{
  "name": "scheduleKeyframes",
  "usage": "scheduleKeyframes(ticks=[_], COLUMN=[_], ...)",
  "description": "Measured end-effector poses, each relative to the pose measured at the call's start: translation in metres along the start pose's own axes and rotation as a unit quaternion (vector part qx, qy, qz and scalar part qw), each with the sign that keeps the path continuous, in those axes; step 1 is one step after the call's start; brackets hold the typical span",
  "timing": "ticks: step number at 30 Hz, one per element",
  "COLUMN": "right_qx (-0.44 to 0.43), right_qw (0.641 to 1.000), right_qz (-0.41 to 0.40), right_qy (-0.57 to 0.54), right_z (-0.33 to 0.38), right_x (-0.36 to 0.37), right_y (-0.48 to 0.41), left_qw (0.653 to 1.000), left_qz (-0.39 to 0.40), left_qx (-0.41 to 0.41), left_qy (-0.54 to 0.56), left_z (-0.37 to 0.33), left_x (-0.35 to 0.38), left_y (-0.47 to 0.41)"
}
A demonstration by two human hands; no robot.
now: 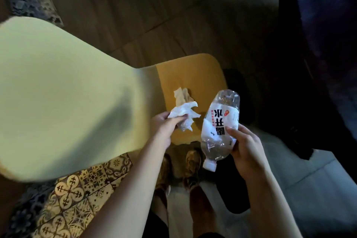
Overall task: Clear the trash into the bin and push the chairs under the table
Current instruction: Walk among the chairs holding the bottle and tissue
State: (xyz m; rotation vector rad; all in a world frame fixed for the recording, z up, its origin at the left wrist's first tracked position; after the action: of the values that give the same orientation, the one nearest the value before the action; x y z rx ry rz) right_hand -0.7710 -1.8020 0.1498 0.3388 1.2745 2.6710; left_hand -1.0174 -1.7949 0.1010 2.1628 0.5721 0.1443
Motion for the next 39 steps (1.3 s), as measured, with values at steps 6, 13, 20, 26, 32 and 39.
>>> scheduleKeyframes(ticks=[6, 13, 20, 26, 32, 39], right_qx=[0.008, 0.026, 0.014, -0.015, -0.056, -0.063], right_qw=[1.000, 0.997, 0.995, 0.990, 0.982, 0.956], right_qz=[-0.029, -0.069, -0.093, -0.128, -0.133, -0.199], right_qy=[0.009, -0.011, -0.033, -0.064, -0.123, -0.208], right_z=[-0.010, -0.020, -0.004, 0.023, 0.036, -0.003], right_x=[-0.002, -0.012, -0.009, -0.008, -0.017, -0.059], right_y=[-0.077, -0.109, -0.102, -0.064, -0.020, 0.029], left_qw=[0.993, 0.970, 0.955, 0.981, 0.977, 0.937], left_qz=[0.002, -0.016, 0.025, 0.099, 0.200, 0.339], left_qx=[-0.012, 0.036, 0.027, -0.003, -0.032, -0.042], left_qy=[-0.115, -0.241, -0.295, -0.169, -0.062, -0.071], left_z=[0.021, 0.034, 0.023, -0.007, -0.039, -0.039], left_x=[0.038, 0.062, 0.066, 0.064, 0.087, 0.126], left_y=[-0.102, -0.155, -0.162, -0.130, -0.084, -0.019])
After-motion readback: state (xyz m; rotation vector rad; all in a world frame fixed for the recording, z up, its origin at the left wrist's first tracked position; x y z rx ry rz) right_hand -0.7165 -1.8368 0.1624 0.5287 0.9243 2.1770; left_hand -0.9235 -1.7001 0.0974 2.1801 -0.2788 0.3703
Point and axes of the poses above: each hand's wrist, its own y-axis away from the middle knuckle, its own x-axis out of the palm, z = x × y, the point moved 7 cm from there along -y, towards the middle knuckle, and after that the axes turned 1 degree about z, right-handed, at the moved point
